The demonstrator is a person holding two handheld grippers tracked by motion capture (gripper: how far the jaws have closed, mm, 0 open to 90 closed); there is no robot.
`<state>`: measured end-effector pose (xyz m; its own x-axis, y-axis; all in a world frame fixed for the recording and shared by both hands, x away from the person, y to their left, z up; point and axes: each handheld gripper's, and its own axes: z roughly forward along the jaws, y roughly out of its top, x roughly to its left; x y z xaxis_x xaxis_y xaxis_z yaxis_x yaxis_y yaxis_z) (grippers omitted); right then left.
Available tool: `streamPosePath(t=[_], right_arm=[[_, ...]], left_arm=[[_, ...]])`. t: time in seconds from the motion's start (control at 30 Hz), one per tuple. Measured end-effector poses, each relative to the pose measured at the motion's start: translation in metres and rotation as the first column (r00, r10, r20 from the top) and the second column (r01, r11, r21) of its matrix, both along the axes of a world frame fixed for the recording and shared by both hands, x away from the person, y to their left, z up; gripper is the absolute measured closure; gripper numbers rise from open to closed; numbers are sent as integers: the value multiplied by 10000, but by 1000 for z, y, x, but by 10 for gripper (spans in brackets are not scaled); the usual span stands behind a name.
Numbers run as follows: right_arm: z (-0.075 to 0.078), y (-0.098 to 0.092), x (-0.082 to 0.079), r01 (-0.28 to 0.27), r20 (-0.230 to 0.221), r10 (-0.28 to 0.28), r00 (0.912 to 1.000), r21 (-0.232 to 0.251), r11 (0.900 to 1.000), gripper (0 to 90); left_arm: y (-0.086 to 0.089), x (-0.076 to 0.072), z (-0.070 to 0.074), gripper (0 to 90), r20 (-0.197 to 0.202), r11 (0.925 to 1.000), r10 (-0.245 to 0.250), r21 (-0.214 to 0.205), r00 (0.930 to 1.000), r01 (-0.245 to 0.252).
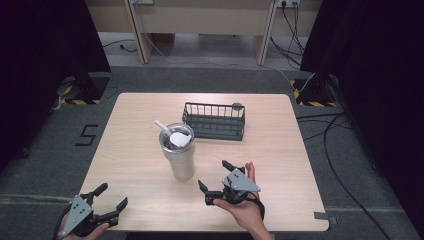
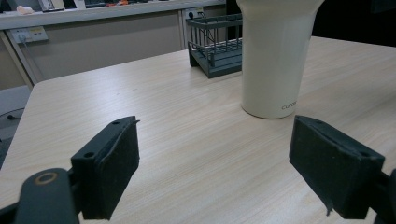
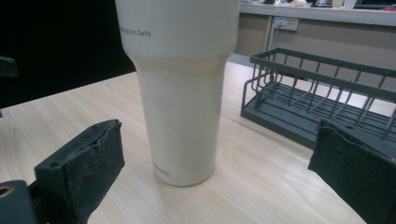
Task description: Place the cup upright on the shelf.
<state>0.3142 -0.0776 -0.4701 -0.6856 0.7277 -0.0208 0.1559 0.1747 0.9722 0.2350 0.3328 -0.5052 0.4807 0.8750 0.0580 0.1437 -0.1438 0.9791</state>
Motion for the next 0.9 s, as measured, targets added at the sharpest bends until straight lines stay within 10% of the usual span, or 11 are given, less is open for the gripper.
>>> streamPosePath(t=[0.9], right_arm=[[-4, 46, 32, -309, -298, 307, 9991, -44, 9995, 42]], left_arm=[[0, 0, 1, 155, 35, 10000, -61, -20, 10000, 61]])
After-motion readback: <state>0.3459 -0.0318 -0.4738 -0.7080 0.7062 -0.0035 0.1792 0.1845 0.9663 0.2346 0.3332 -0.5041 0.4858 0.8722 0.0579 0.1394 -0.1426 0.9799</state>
